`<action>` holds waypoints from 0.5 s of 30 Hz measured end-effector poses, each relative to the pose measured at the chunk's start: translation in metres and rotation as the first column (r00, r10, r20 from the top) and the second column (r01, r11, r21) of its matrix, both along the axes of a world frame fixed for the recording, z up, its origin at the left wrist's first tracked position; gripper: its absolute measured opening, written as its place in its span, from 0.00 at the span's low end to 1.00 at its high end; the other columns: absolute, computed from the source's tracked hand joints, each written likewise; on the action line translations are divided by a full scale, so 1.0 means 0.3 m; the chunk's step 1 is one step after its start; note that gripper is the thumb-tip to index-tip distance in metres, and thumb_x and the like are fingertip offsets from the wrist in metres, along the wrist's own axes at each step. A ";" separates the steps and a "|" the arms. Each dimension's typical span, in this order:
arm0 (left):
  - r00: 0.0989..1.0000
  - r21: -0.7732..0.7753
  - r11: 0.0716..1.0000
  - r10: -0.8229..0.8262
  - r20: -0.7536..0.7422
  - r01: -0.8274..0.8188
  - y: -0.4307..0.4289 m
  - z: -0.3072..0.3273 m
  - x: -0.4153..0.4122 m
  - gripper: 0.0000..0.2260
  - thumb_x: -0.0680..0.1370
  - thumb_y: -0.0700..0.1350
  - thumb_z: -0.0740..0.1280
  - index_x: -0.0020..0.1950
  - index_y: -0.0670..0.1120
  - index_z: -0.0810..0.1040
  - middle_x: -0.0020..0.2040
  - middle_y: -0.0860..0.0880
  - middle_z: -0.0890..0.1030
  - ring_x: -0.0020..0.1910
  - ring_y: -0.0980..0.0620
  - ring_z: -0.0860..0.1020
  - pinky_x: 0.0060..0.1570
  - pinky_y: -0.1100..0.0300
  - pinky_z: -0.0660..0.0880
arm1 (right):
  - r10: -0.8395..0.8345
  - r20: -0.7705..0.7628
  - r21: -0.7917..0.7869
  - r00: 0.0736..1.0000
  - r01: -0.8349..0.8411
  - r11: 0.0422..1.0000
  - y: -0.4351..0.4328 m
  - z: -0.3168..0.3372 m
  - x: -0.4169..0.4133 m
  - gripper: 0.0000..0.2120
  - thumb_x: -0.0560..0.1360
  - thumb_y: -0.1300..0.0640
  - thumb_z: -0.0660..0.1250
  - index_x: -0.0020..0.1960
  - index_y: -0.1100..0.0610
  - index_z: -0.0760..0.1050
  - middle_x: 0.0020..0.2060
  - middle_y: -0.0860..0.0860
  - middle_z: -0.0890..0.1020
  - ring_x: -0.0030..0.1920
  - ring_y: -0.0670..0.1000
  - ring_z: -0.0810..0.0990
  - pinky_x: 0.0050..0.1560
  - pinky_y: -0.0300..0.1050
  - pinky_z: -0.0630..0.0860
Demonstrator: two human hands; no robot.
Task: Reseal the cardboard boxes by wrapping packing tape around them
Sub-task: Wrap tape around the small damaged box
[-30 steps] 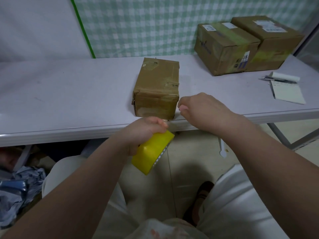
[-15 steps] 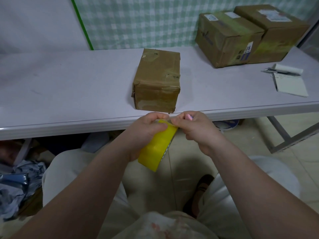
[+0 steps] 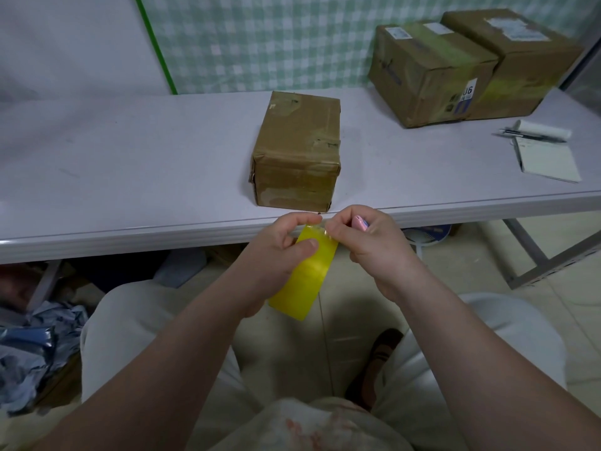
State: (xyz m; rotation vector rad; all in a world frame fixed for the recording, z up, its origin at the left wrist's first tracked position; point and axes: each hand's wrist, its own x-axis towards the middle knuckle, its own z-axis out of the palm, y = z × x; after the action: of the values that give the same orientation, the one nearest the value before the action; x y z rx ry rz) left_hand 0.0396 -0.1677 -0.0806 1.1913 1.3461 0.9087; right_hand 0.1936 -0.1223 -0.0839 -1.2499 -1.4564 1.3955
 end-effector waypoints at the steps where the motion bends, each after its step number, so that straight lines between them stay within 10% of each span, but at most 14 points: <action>1: 1.000 0.001 1.000 0.002 0.003 -0.002 -0.001 0.001 -0.001 0.11 0.74 0.49 0.66 0.55 0.60 0.75 0.47 0.47 0.83 0.47 0.43 0.80 0.49 0.44 0.77 | 0.000 0.003 0.014 1.000 0.000 1.000 -0.002 0.001 0.000 0.12 0.75 0.62 0.69 0.34 0.54 0.75 0.25 0.41 0.73 0.25 0.39 0.68 0.27 0.30 0.63; 9: 0.993 -0.006 0.997 -0.080 0.092 0.081 -0.021 0.017 -0.022 0.13 0.72 0.49 0.64 0.56 0.54 0.75 0.53 0.35 0.78 0.45 0.43 0.76 0.44 0.48 0.73 | -0.115 0.222 0.274 0.968 0.051 0.960 -0.008 0.003 -0.002 0.09 0.70 0.54 0.75 0.34 0.51 0.78 0.36 0.49 0.77 0.36 0.42 0.74 0.38 0.34 0.69; 15: 0.988 0.086 0.989 0.126 -0.089 -0.118 -0.012 0.040 -0.058 0.09 0.73 0.47 0.68 0.51 0.57 0.75 0.40 0.45 0.81 0.37 0.49 0.76 0.34 0.59 0.72 | -0.205 0.339 0.204 0.918 0.141 0.969 0.035 0.021 -0.014 0.11 0.71 0.46 0.72 0.49 0.50 0.77 0.35 0.45 0.76 0.35 0.43 0.73 0.34 0.37 0.68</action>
State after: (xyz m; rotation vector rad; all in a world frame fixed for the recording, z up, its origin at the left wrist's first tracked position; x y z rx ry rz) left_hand 0.0223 -0.1714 -0.0685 1.2365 1.4832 1.0125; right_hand 0.1893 -0.1118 -0.0776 -1.5326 -1.6232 0.9298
